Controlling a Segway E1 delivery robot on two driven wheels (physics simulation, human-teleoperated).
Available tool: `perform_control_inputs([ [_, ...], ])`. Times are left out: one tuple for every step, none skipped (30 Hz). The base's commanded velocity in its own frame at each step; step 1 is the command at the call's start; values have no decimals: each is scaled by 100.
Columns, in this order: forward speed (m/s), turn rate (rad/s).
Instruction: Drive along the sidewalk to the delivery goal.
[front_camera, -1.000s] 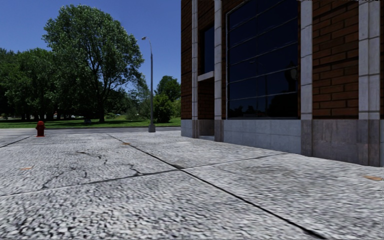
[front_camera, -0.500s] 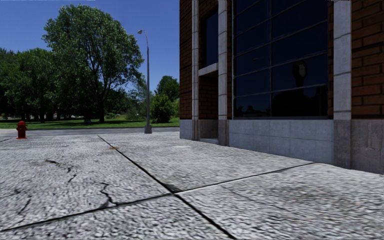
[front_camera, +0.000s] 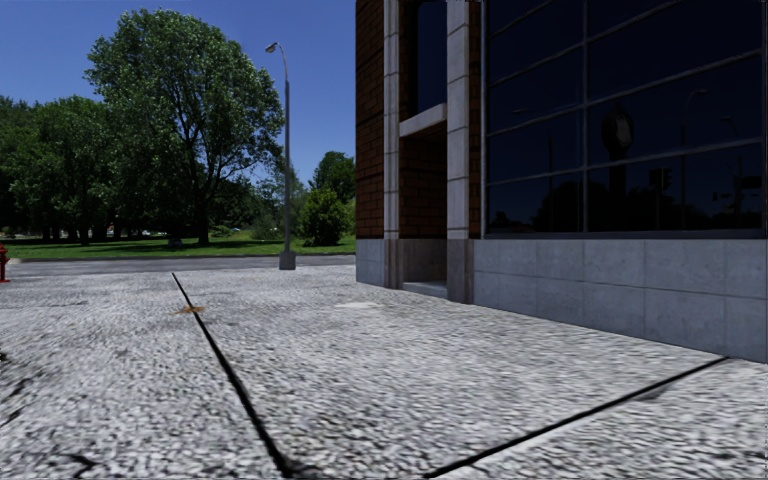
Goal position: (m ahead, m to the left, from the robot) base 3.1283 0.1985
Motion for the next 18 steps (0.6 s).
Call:
perform_control_inputs([
  [200, 0],
  [200, 0],
  [200, 0],
  [200, 0],
  [200, 0],
  [200, 0],
  [200, 0],
  [200, 0],
  [200, 0],
  [200, 0],
  [200, 0],
  [200, 0],
  [200, 0],
  [200, 0],
  [200, 0],
  [200, 0],
  [200, 0],
  [200, 0],
])
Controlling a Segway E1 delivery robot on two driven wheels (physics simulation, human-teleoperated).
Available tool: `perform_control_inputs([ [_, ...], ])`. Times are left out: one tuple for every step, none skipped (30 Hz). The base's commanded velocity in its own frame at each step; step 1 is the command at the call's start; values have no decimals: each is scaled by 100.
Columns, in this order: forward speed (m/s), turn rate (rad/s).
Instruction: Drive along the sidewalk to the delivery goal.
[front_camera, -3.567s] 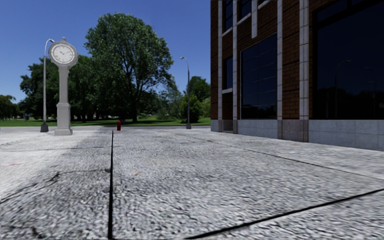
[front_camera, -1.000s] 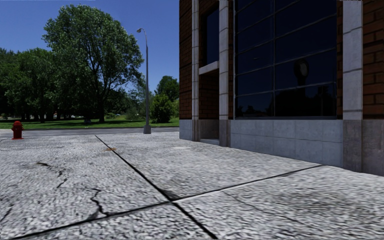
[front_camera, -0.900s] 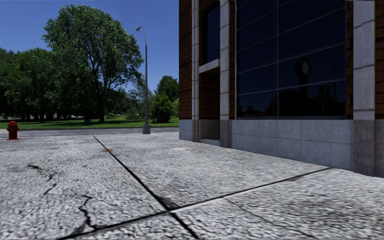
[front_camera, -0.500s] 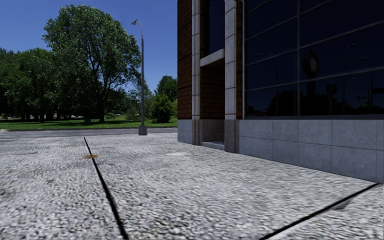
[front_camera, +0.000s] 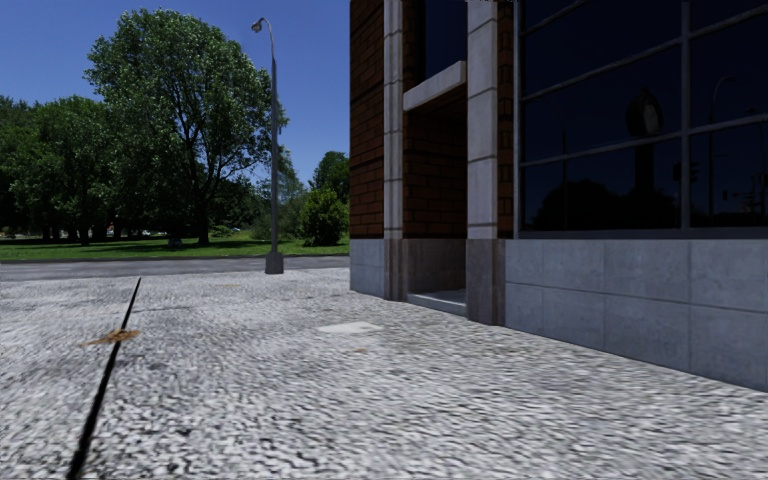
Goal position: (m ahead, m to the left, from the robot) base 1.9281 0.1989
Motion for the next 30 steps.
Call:
perform_control_inputs([
  [200, 0],
  [200, 0],
  [200, 0],
  [200, 0],
  [200, 0],
  [200, 0],
  [200, 0],
  [200, 0],
  [200, 0],
  [200, 0],
  [200, 0],
  [200, 0],
  [200, 0],
  [196, 0],
  [170, 0],
  [145, 0],
  [128, 0],
  [128, 0],
  [109, 0],
  [100, 0],
  [92, 0],
  [86, 0],
  [83, 0],
  [83, 0],
  [83, 0],
  [82, 0],
  [81, 0],
  [81, 0],
  [81, 0],
  [81, 0],
])
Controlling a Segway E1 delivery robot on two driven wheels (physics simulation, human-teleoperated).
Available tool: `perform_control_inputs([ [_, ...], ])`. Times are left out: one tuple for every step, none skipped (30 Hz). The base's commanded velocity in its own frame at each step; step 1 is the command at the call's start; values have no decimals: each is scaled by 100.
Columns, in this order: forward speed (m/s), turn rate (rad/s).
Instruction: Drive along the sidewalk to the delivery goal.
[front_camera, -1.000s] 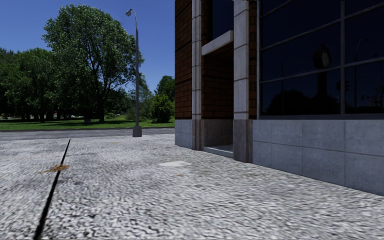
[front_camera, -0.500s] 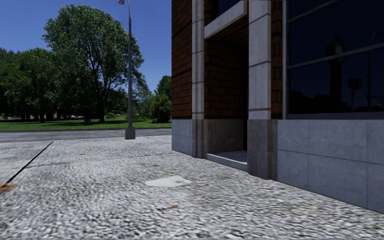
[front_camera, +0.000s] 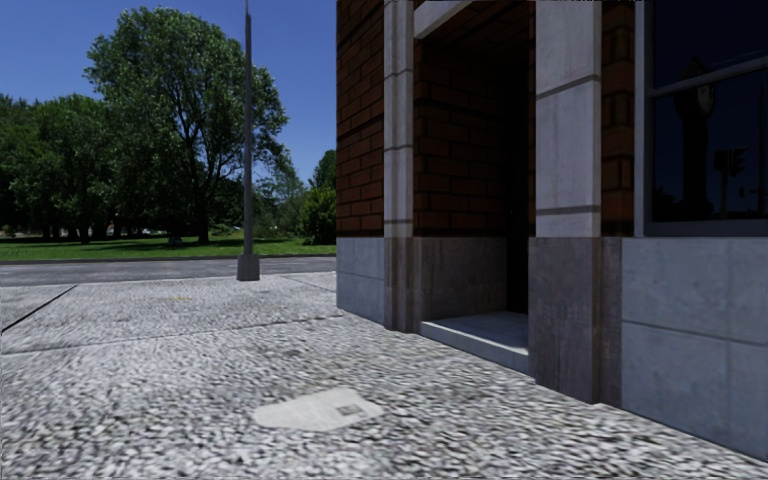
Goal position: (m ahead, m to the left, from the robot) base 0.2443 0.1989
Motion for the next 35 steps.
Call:
perform_control_inputs([
  [77, 0],
  [75, 0],
  [71, 0],
  [54, 0],
  [14, 0],
  [0, 0],
  [0, 0],
  [0, 0],
  [0, 0],
  [0, 0],
  [0, 0],
  [0, 0],
  [0, 0],
  [0, 0],
  [0, 0],
  [0, 0],
  [0, 0],
  [0, 0],
  [0, 0],
  [0, 0],
  [0, 0],
  [0, 0],
  [0, 0],
  [0, 0],
  [0, 0],
  [0, 0],
  [0, 0],
  [0, 0],
  [0, 0],
  [0, 0],
  [0, 0],
  [0, 0],
  [0, 0],
  [0, 0],
  [0, 0],
])
